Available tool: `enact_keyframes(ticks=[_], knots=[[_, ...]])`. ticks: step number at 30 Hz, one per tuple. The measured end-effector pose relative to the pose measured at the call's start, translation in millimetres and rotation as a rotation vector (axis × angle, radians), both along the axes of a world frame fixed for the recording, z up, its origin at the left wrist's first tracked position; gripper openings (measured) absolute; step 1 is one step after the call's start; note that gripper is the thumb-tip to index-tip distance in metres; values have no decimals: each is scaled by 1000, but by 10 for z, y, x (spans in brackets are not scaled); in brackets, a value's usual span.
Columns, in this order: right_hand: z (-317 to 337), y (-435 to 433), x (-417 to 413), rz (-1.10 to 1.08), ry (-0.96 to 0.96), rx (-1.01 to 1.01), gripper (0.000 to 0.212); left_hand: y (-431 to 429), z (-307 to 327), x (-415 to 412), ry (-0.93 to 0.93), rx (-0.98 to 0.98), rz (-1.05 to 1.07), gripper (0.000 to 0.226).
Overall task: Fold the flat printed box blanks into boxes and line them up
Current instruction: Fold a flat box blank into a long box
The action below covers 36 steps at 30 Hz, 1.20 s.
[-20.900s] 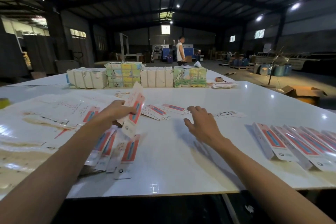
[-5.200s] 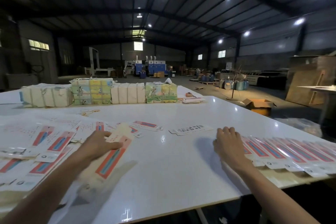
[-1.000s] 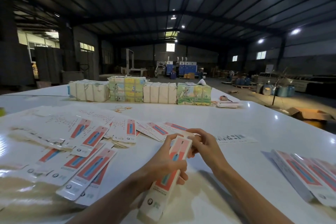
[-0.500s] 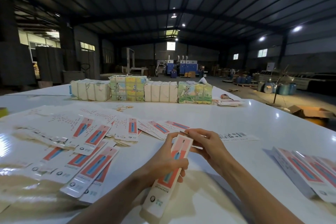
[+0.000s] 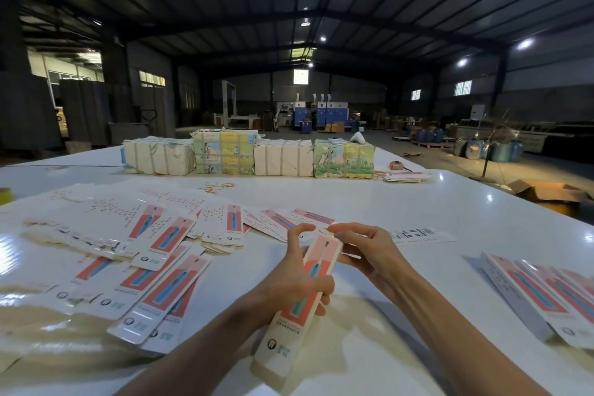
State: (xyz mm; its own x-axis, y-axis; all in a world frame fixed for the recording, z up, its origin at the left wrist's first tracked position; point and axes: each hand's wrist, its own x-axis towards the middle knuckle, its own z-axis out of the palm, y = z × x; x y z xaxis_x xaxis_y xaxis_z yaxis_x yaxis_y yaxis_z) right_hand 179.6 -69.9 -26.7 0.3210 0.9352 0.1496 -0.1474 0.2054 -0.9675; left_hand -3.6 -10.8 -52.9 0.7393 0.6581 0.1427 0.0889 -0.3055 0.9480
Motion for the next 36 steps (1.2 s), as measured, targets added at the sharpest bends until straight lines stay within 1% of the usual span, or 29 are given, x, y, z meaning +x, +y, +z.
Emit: enact_keyframes(ticks=[3, 6, 11, 13, 15, 17, 19, 23, 28, 31, 34, 36], knots=[[-13, -3, 10, 18, -12, -13, 17, 4, 7, -10, 8, -6, 2, 106], [-16, -11, 15, 49, 11, -10, 19, -7, 10, -9, 14, 10, -3, 101], [-20, 3, -3, 146, 24, -15, 21, 12, -16, -14, -33, -12, 4, 91], [-30, 14, -41, 167, 56, 28, 23, 40, -28, -10, -69, -30, 21, 88], [-50, 17, -77, 118, 50, 73, 26, 57, -41, 4, -83, -26, 48, 89], [-72, 15, -109, 62, -29, 88, 22, 75, -50, 28, -84, -30, 73, 91], [-107, 17, -129, 49, -115, 112, 15, 101, -68, 45, -79, -50, 91, 92], [-131, 5, -120, 1, -241, 150, 12, 134, -91, 38, -57, -75, 91, 90], [-156, 25, -118, -25, -288, 121, 12, 132, -83, 50, -29, -98, 108, 88], [-173, 47, -126, -92, -398, 101, 10, 143, -95, 39, -46, -166, 105, 90], [-215, 70, -133, -101, -439, 87, 16, 103, -85, 44, -78, -249, 107, 95], [-243, 77, -178, -153, -530, 78, 24, 90, -54, 63, -147, -293, 170, 97]])
